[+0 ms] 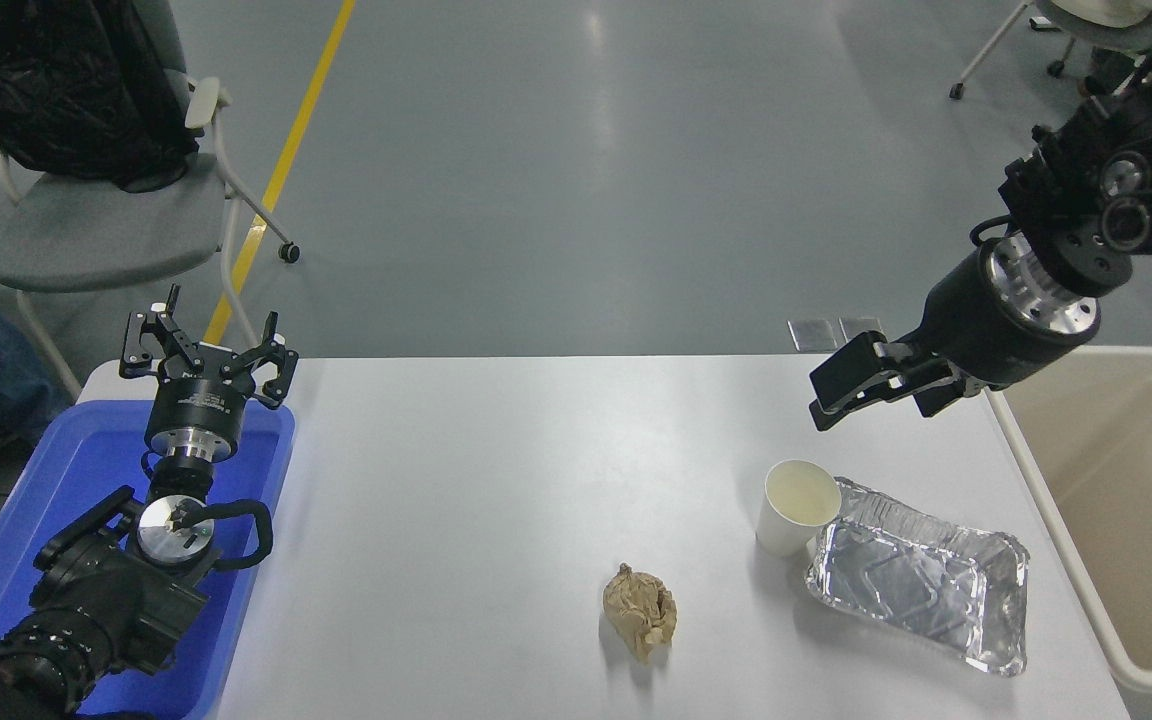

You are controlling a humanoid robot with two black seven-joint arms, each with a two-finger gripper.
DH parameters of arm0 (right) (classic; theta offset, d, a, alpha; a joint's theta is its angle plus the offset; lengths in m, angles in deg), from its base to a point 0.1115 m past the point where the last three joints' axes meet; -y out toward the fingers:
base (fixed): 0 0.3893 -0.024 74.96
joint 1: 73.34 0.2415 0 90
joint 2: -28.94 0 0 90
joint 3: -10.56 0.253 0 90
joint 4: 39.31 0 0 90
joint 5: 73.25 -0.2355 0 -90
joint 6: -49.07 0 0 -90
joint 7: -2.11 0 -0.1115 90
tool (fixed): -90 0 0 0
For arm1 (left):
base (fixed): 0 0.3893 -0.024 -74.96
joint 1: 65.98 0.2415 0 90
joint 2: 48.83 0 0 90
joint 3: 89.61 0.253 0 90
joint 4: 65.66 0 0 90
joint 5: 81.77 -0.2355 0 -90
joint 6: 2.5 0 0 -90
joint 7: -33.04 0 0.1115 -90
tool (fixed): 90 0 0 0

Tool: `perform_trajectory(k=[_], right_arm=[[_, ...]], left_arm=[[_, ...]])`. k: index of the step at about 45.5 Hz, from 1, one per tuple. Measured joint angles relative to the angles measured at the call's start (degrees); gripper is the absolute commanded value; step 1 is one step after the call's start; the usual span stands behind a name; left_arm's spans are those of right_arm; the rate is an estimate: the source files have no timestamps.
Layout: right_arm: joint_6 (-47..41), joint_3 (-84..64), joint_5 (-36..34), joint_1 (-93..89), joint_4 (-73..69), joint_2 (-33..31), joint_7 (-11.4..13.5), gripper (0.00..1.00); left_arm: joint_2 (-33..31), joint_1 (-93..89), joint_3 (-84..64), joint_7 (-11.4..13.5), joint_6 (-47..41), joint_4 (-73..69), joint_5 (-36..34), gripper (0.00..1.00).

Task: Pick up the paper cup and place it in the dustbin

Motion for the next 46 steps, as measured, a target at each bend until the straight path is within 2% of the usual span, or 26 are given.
perform_trajectory(k=[23,35,46], right_arm=[[-4.15,-5.52,-7.40,5.66,-1.41,3.77,-0.01,1.00],[-4.43,-7.45,-6.99,7.17,-3.26,3.74,0.01,1.00],[-3.99,-7.98,-3.49,5.67,-3.56,3.66,-0.02,1.00]], left_arm=[[0.00,0.00,0.00,0.00,-0.02,-0.01,0.00,0.99],[-0.01,0.00,0.00,0.00,-0.06,-0.03,0.00,0.99],[-0.01,0.00,0.00,0.00,-0.07,-0.02,-0.01,0.99]])
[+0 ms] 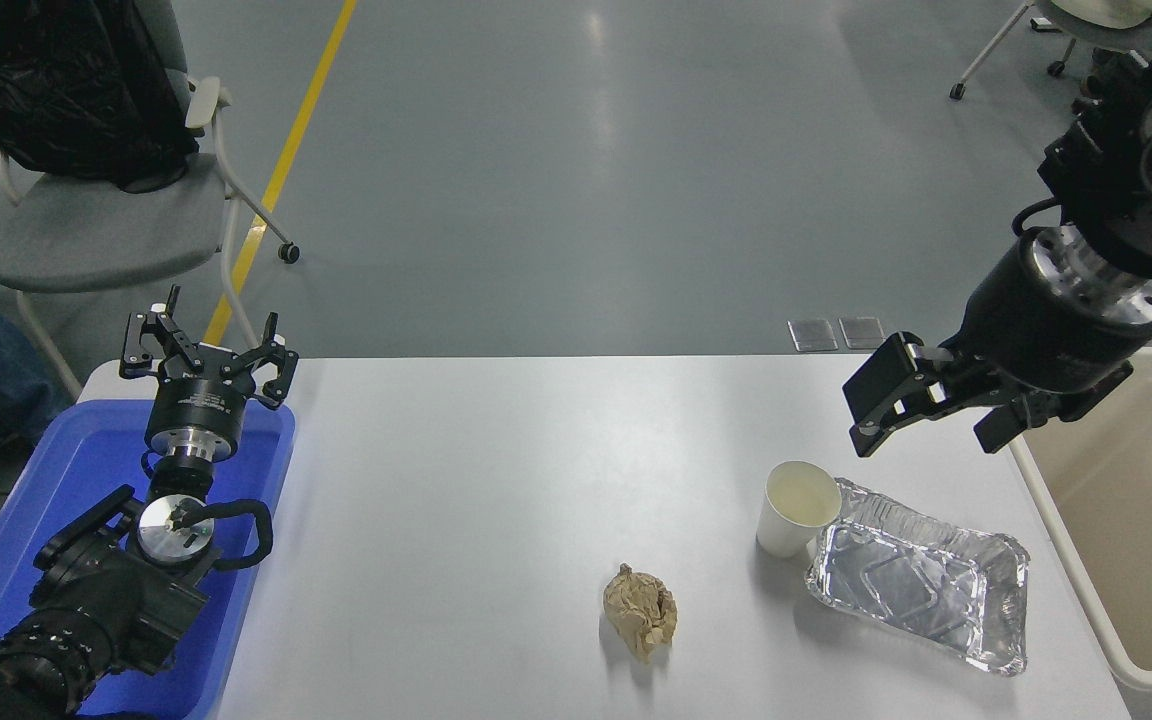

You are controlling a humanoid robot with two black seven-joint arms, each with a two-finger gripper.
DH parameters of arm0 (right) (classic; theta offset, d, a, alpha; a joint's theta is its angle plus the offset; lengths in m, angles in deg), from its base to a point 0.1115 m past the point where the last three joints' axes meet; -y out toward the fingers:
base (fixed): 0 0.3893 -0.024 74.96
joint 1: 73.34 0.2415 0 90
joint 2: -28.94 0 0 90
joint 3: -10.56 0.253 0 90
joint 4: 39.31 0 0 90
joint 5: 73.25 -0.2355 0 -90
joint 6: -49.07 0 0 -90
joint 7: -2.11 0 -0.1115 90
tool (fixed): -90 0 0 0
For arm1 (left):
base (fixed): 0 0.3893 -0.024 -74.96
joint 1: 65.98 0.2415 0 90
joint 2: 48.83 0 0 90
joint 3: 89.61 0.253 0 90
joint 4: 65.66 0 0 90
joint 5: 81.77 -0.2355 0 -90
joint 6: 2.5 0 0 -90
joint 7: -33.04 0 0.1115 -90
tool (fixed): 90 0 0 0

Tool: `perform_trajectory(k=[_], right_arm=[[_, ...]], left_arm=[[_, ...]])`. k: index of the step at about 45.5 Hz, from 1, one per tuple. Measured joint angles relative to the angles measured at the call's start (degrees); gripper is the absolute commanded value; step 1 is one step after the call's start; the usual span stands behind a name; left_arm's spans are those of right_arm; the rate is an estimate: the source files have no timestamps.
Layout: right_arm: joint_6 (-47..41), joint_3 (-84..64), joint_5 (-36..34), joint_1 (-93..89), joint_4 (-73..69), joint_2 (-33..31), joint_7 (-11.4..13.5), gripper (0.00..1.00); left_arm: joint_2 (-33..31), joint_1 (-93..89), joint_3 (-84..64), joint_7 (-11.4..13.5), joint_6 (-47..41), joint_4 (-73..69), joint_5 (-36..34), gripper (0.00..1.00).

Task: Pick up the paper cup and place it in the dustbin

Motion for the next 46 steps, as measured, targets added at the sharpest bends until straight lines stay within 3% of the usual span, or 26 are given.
perform_trajectory(k=[18,46], right_arm=[[9.33,1.04,10.66,-9.68,6.13,0.83,-0.02,1.00],[16.72,7.07,13.08,-27.22,20.36,2.93,0.02,1.00]], left_arm=[[-0.01,0.00,0.00,0.00,0.06,0.03,0.01,0.99],[0.00,0.00,0.00,0.00,0.06,0.03,0.00,0.99]])
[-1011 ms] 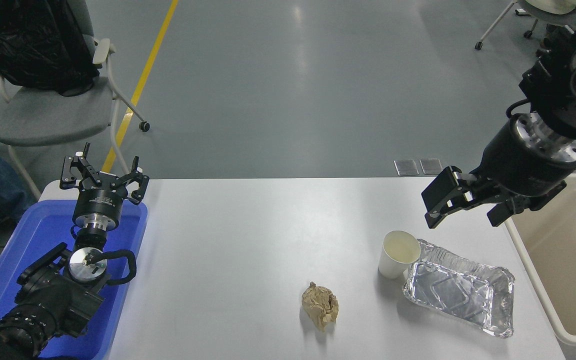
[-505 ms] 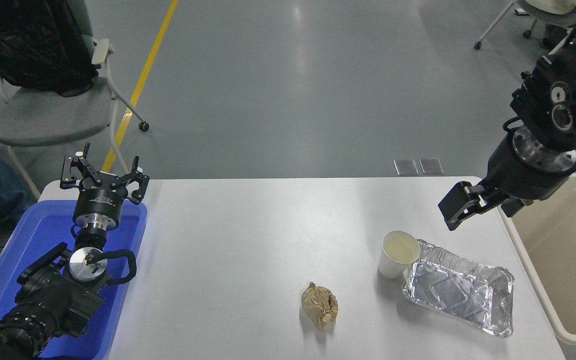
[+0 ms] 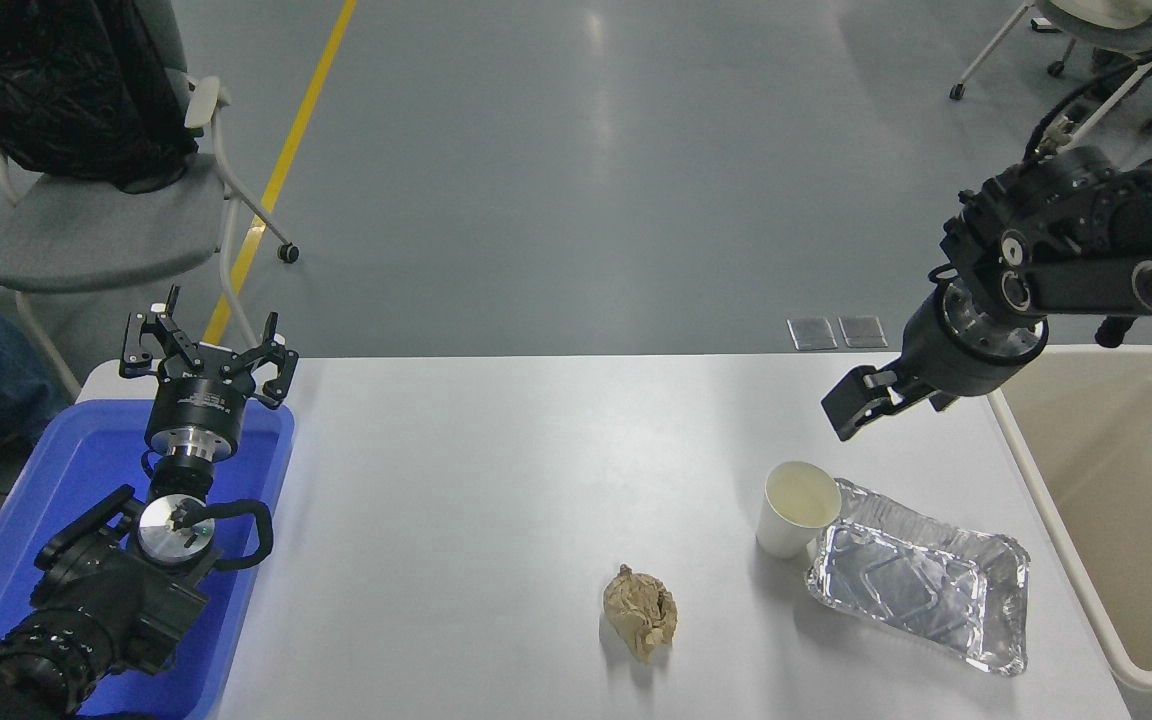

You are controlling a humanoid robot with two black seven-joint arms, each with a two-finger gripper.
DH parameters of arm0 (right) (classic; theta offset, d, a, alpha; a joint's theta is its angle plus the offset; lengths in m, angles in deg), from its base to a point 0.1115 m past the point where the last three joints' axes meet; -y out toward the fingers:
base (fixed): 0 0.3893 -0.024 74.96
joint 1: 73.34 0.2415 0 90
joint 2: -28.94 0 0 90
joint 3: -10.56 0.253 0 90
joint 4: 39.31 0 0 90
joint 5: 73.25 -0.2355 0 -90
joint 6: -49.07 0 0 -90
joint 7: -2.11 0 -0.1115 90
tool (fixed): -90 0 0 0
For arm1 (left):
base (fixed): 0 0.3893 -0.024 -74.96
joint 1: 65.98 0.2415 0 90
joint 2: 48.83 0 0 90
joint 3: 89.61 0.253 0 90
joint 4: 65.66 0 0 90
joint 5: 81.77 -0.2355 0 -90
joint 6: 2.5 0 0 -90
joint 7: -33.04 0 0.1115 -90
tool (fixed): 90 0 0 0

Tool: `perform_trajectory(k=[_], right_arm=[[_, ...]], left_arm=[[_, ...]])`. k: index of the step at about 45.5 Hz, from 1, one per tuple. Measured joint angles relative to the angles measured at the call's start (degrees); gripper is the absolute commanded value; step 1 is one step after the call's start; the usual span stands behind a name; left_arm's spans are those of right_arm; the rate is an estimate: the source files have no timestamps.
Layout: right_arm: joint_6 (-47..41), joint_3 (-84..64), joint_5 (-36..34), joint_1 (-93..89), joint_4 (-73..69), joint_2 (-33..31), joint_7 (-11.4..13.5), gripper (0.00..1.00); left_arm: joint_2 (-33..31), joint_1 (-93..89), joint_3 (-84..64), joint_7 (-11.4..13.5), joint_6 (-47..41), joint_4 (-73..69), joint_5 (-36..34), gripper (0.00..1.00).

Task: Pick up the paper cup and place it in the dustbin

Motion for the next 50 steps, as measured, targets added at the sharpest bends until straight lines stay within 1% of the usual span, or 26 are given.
perform_trajectory(k=[33,40,50], right_arm=[[1.80,5.33,0.04,-14.17,10.50,0.88,0.20,1.00],[1.94,6.49,-0.02,-16.61,12.79,1.30,0.53,1.00],[1.98,7.23,-0.04,-19.36,14.92,1.64,1.69,1.00]], left_arm=[[0.00,0.00,0.00,0.00,-0.02,0.00,0.00,0.99],[0.00,0.00,0.00,0.00,-0.02,0.00,-0.01,0.99],[-0.02,0.00,0.00,0.00,-0.02,0.00,0.00,0.99]])
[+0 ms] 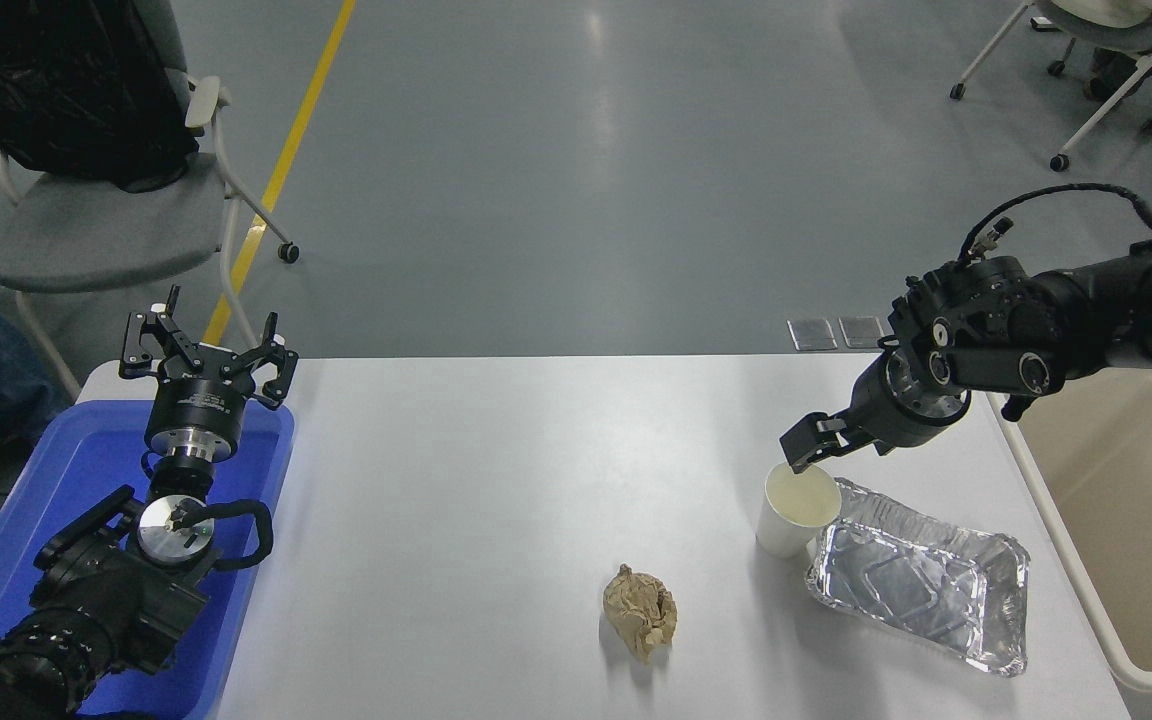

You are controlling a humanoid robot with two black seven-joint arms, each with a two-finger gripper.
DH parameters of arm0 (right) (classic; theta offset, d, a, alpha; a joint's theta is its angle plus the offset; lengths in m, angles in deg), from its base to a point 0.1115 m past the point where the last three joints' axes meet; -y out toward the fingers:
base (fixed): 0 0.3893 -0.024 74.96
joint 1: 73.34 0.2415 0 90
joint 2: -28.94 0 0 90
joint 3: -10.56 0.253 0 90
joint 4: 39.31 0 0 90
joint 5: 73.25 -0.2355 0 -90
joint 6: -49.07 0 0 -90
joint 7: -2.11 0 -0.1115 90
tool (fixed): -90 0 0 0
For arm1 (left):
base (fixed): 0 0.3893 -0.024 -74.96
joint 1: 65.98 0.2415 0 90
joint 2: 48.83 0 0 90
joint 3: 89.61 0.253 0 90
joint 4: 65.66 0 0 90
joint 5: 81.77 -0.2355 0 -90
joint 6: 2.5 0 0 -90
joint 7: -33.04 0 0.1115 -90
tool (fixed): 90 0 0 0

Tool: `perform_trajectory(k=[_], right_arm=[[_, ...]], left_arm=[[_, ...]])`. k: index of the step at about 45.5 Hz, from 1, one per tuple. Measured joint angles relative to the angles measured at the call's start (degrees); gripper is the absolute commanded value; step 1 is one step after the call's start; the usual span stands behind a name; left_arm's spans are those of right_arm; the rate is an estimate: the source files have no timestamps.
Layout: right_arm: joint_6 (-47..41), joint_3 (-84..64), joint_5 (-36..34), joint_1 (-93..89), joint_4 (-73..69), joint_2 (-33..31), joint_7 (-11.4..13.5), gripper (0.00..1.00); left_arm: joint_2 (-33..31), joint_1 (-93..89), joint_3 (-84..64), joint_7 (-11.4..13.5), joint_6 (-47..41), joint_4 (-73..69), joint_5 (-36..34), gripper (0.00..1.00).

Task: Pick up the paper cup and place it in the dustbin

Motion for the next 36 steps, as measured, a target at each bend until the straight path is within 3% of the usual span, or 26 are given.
perform_trajectory(k=[36], right_arm=[[3.80,1.75,0.04,-8.63,5.71,1.33,0.58,1.00]], left_arm=[[0.02,0.00,0.00,0.00,0.02,0.00,0.00,0.99]])
